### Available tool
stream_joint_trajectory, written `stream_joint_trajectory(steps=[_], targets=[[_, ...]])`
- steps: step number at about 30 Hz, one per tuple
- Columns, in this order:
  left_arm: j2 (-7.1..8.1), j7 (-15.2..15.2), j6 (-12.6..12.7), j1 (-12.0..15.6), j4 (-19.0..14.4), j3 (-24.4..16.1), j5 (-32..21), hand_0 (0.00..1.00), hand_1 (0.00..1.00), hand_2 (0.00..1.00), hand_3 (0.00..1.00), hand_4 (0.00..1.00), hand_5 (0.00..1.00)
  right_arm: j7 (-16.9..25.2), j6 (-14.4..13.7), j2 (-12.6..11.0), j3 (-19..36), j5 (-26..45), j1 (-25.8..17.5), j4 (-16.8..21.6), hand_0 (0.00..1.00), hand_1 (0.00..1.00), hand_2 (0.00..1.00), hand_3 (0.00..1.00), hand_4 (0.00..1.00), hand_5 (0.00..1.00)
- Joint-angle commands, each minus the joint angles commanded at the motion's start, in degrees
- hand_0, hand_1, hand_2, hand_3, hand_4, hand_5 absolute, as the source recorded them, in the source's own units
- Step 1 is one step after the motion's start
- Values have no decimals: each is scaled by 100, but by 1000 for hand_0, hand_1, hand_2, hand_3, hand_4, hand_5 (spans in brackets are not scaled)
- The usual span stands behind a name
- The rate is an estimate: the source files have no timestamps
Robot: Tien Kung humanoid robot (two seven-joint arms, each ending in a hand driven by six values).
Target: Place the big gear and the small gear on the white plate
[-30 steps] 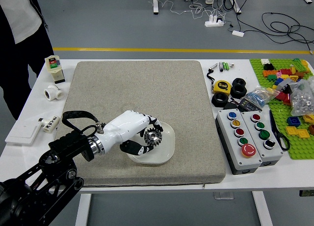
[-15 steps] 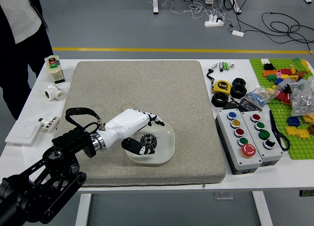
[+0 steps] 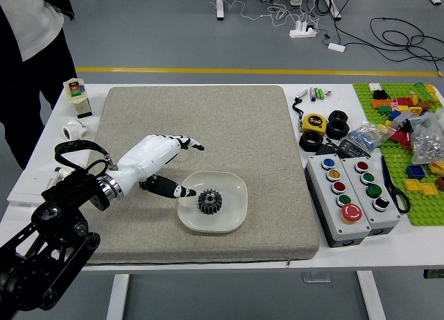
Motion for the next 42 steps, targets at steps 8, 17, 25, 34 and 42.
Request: stream_joint_trajectory(steps=[8,17,25,34,42], targets=[[130,19,-83,83,539,-299,0,481,643,670,604,726,73,-9,-10,15,26,-13,-27,0,600,608,694,559,754,674],[-14,16,-93,107,1062,-489,0,477,643,665,609,709,55,-15,-4,22,44,-51,-44,0,598,608,696,559,755,674],[-1,31,-137,112,1089,-488,0,374,525,563,583,451,2,-7,-2,14,25,-17,-31,0,597,608,695,559,755,675],[29,105,-72,102,1005,-488,0,319,442,504,556,207,2,-3,-1,10,21,5,-9,0,599,608,695,559,755,675],[27,112,-173,125,1057,-492,0,292,354,413,517,142,2,-7,-5,12,18,12,-2,0,599,608,695,560,755,675]])
